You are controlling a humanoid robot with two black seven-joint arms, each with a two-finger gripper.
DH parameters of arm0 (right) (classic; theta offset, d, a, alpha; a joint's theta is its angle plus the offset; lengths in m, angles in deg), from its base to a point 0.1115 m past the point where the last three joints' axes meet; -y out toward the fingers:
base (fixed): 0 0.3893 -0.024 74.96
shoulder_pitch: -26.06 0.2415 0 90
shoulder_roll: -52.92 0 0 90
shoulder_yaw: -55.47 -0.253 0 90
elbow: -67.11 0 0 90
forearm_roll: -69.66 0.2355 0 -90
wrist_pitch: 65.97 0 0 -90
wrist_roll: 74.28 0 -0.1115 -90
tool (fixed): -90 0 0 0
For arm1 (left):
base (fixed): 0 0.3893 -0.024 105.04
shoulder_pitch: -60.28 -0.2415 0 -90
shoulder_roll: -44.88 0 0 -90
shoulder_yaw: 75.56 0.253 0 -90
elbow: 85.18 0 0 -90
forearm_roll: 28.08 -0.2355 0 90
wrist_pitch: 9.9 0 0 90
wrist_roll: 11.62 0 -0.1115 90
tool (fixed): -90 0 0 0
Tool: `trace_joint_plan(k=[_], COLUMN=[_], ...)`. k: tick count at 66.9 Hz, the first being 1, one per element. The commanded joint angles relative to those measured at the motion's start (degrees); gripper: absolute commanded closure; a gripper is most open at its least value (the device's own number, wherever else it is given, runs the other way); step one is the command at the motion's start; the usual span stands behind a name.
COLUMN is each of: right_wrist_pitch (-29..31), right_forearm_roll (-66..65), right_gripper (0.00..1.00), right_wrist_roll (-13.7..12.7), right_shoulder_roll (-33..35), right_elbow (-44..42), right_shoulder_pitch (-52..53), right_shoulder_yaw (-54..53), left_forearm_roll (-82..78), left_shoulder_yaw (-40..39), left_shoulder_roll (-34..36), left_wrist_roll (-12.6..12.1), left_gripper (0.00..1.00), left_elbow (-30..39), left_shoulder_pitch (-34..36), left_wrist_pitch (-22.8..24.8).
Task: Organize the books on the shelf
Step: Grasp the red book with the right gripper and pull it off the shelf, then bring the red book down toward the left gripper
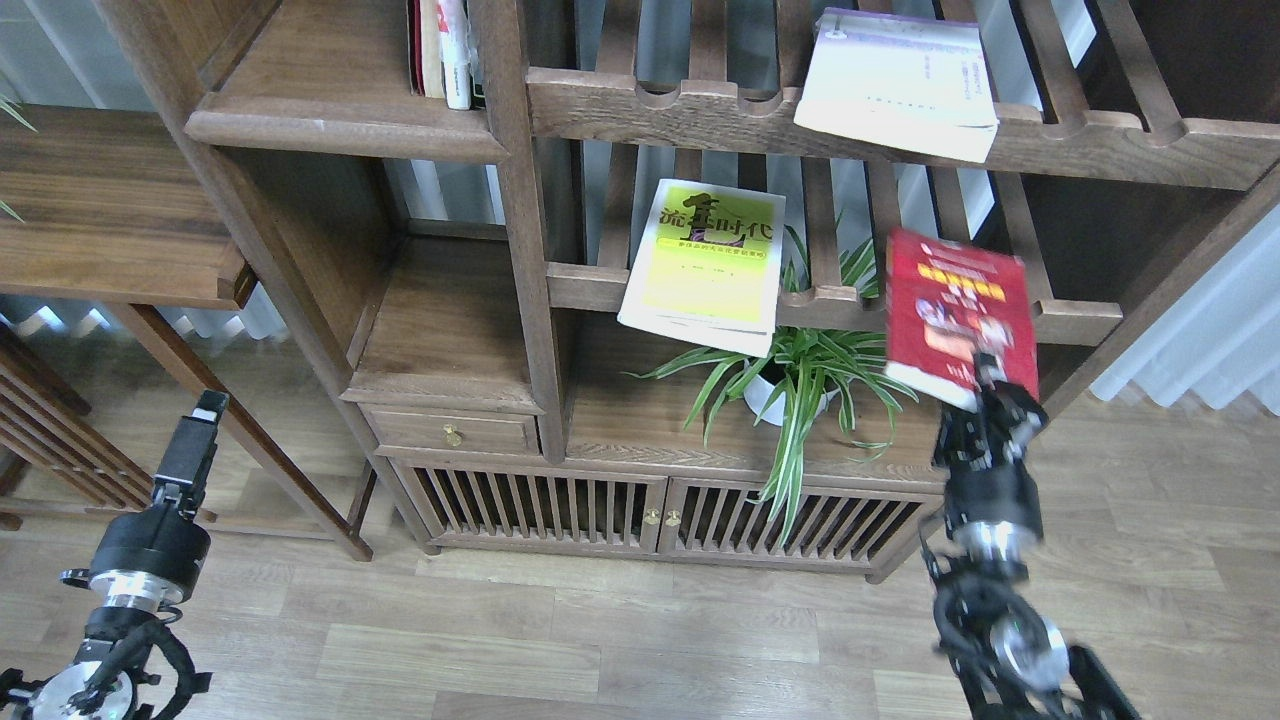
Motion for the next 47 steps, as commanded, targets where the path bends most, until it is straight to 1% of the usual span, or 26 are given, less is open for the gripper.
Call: trace_joint_plan(k=[1, 5, 14, 15, 17, 21, 25, 26, 27, 28, 29, 30, 31, 33, 34, 36, 37, 39, 40, 41, 43, 47], right_wrist_pitch=[-0.1, -0.1, -0.1, -0.1, -0.1, -0.1, -0.1, -0.1, -0.1, -0.1, -0.1, -0.1, -0.1, -0.1, -0.1, -0.1, -0.1, -0.1, -0.1, -0.1, -0.1, -0.1], right_forearm_roll=[4.0, 3.9, 3.4, 3.3, 3.1, 2.2, -0.2, -0.6, -1.7, -2.1, -3.4, -3.9, -5.2, -6.2, -7.4, -8.2, -10.0, -10.4, -10.5, -10.7, -11.1, -12.0], right_gripper=[0.96, 0.96, 0.96, 0.95, 0.95, 0.95, 0.96, 0.95, 0.95, 0.95, 0.95, 0.95, 0.95, 0.95, 0.95, 0.95, 0.95, 0.95, 0.95, 0.95, 0.95, 0.95], right_wrist_roll=[0.0, -0.1, -0.5, -0.7, -0.7, -1.1, -1.7, -1.8, -2.2, -2.4, -2.6, -2.8, -3.2, -3.4, -3.8, -4.0, -4.6, -4.8, -5.3, -5.4, -6.2, -7.7], right_shoulder_roll=[0.0, 0.0, 1.1, 1.2, 1.2, 1.4, 1.6, 1.7, 1.8, 1.9, 1.9, 1.9, 2.0, 2.0, 2.0, 2.0, 2.0, 2.1, 2.2, 2.4, 3.0, 4.4], right_elbow=[0.4, 0.0, 0.1, 0.2, 0.2, 0.2, 0.2, 0.2, 0.2, 0.2, 0.2, 0.2, 0.2, 0.2, 0.2, 0.1, -0.4, -0.6, -0.7, -0.8, -0.8, -0.7], right_shoulder_pitch=[-6.2, -7.7, -9.7, -9.8, -9.7, -9.5, -8.8, -8.7, -8.5, -8.3, -7.9, -7.7, -7.0, -6.4, -5.8, -5.3, -3.7, -3.1, -2.5, -2.3, -1.9, -1.4], right_shoulder_yaw=[1.0, 2.8, 10.3, 11.7, 12.6, 15.2, 17.9, 18.2, 19.0, 19.4, 20.4, 20.6, 21.5, 22.2, 23.0, 23.6, 26.0, 26.8, 27.6, 27.8, 28.8, 30.1], left_forearm_roll=[0.0, 0.0, 0.3, 0.5, 0.6, 1.4, 5.3, 5.9, 7.6, 8.6, 11.1, 11.8, 14.2, 16.4, 18.8, 20.6, 26.7, 28.6, 30.6, 31.4, 33.3, 35.2], left_shoulder_yaw=[1.3, 2.1, 7.3, 8.5, 9.4, 13.0, 18.3, 18.8, 20.4, 21.2, 22.8, 23.4, 24.8, 26.1, 27.5, 28.6, 32.7, 34.0, 35.3, 35.7, 36.8, 37.4], left_shoulder_roll=[-0.3, -0.3, 0.2, 0.3, 0.7, 3.1, 6.1, 6.4, 7.1, 7.6, 8.5, 8.9, 9.7, 10.5, 11.5, 12.3, 15.7, 16.8, 17.9, 18.4, 19.5, 20.7], left_wrist_roll=[-0.3, -0.4, -0.4, -1.0, -1.2, -2.5, -5.9, -6.4, -8.1, -9.0, -11.2, -12.0, -14.6, -16.9, -19.8, -21.8, -28.1, -29.7, -31.2, -31.6, -32.2, -32.2], left_gripper=[0.0, 0.0, 0.0, 0.0, 0.0, 0.0, 0.0, 0.0, 0.0, 0.0, 0.0, 0.0, 0.0, 0.0, 0.0, 0.01, 0.01, 0.01, 0.01, 0.01, 0.01, 0.01], left_elbow=[-0.4, -0.9, -2.7, -3.0, -3.1, -3.3, -3.7, -3.7, -3.7, -3.6, -3.4, -3.4, -3.4, -3.4, -3.4, -3.4, -3.4, -3.3, -3.0, -2.8, -2.5, -1.9], left_shoulder_pitch=[-0.2, -0.2, -0.5, -1.0, -1.5, -1.9, -1.7, -1.7, -1.4, -1.3, -0.8, -0.5, 0.2, 1.0, 2.0, 2.9, 5.4, 6.1, 7.0, 7.4, 8.4, 9.5], left_wrist_pitch=[0.0, 0.0, 0.0, 0.0, 0.0, 0.0, 0.0, 0.0, 0.0, 0.0, 0.0, 0.0, 0.0, 0.0, 0.0, 0.0, 0.0, 0.0, 0.0, 0.0, 0.0, 0.0])
